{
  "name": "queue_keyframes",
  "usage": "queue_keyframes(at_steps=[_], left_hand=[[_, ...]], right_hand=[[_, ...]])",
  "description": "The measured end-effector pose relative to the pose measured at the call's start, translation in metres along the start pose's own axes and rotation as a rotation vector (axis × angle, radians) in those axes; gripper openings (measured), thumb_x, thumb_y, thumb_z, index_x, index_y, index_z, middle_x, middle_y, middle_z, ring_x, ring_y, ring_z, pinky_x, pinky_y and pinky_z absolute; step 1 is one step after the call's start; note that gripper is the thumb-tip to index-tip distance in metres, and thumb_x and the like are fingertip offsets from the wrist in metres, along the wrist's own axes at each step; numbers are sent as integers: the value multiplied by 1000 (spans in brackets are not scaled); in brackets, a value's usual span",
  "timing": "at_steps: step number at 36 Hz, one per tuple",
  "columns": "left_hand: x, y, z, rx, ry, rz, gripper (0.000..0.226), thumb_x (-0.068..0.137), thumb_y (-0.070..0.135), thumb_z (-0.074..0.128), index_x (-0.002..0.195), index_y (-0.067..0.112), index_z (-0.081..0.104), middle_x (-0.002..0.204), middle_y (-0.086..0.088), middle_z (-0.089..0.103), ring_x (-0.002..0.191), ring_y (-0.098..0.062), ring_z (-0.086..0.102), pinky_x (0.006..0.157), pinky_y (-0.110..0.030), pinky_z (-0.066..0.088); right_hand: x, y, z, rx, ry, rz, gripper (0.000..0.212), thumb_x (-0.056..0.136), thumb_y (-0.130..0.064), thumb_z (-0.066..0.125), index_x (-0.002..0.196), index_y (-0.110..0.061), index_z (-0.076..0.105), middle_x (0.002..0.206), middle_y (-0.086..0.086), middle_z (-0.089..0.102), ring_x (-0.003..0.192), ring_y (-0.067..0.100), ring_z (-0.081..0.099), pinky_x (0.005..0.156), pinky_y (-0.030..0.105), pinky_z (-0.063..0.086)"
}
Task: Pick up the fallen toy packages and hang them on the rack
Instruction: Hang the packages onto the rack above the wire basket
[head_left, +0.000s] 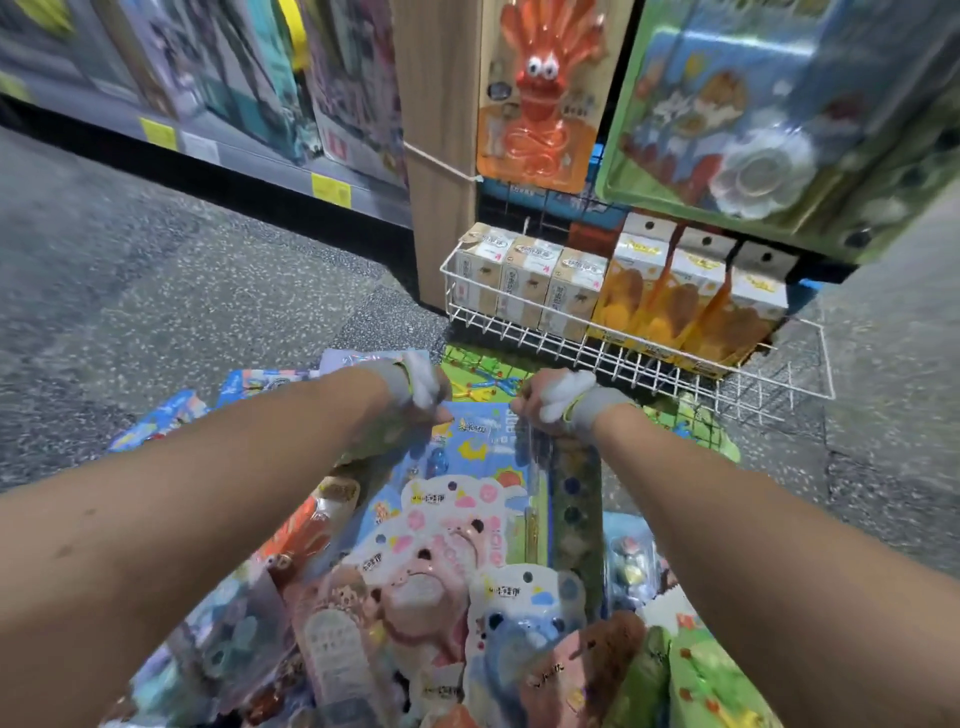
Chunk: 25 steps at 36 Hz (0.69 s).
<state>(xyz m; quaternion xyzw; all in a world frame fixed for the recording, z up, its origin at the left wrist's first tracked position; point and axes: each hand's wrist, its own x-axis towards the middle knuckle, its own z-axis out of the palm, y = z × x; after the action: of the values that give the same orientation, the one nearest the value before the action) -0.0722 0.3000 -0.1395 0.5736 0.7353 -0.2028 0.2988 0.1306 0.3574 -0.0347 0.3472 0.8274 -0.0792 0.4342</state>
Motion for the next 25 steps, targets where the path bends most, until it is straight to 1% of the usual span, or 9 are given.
queue_keyframes(at_steps=[2,5,9,12,14,17,20,23,25], left_hand=[[-51,29,-33,100,59,62,35,92,53,55,97,19,64,94,-1,69,80,-24,62,76,-33,54],[-65,34,-44,115,42,34,48,89,65,50,97,19,61,92,1,69,75,-24,60,69,-30,50],[-77,45,-56,91,12,65,49,85,61,58,107,17,54,111,-7,68,102,-31,66,79,-34,52],[-81,51,-63,153,10,46,58,92,62,50,129,16,52,122,-4,64,107,-27,62,81,-27,45],[-89,55,-70,214,63,45,56,95,62,43,124,17,58,119,-2,67,105,-24,63,84,-27,47],[-99,61,-83,248,117,43,51,98,58,42,118,16,62,113,-1,67,92,-22,60,77,-26,45],[-99,60,-89,226,151,42,44,99,49,46,120,14,61,116,-4,66,87,-20,53,74,-24,37],[-99,59,-90,138,255,62,42,95,53,51,110,15,65,107,-4,70,84,-22,59,71,-27,41],[-103,62,-92,112,276,38,40,95,54,50,98,16,62,98,-4,68,79,-22,53,66,-26,36]], right_hand=[[-12,9,-1,34,38,21,49,107,-32,26,154,-17,23,159,-1,23,141,17,28,104,30,30],[-18,15,-5,119,134,-8,52,107,-39,26,148,-9,37,144,5,43,119,15,42,81,23,32],[-42,24,-5,88,201,30,40,106,-27,30,134,-8,51,147,7,44,119,15,48,68,21,33],[-56,26,-8,129,215,70,38,105,-19,36,142,-25,43,146,-1,43,130,20,44,91,27,38],[-64,31,-10,113,244,94,43,105,-17,36,146,-31,39,147,-2,42,135,20,39,101,31,35],[-72,40,-13,148,338,81,39,103,-20,41,140,-29,47,136,1,52,124,21,50,82,24,38],[-72,47,-13,190,313,75,40,103,-20,34,142,-22,44,142,2,45,117,22,47,78,25,33],[-79,56,-17,255,411,73,31,101,-26,40,110,-9,64,106,3,54,86,17,45,59,27,31],[-84,60,-18,271,427,88,31,102,-31,39,93,-9,59,98,4,48,84,18,47,60,27,33]])
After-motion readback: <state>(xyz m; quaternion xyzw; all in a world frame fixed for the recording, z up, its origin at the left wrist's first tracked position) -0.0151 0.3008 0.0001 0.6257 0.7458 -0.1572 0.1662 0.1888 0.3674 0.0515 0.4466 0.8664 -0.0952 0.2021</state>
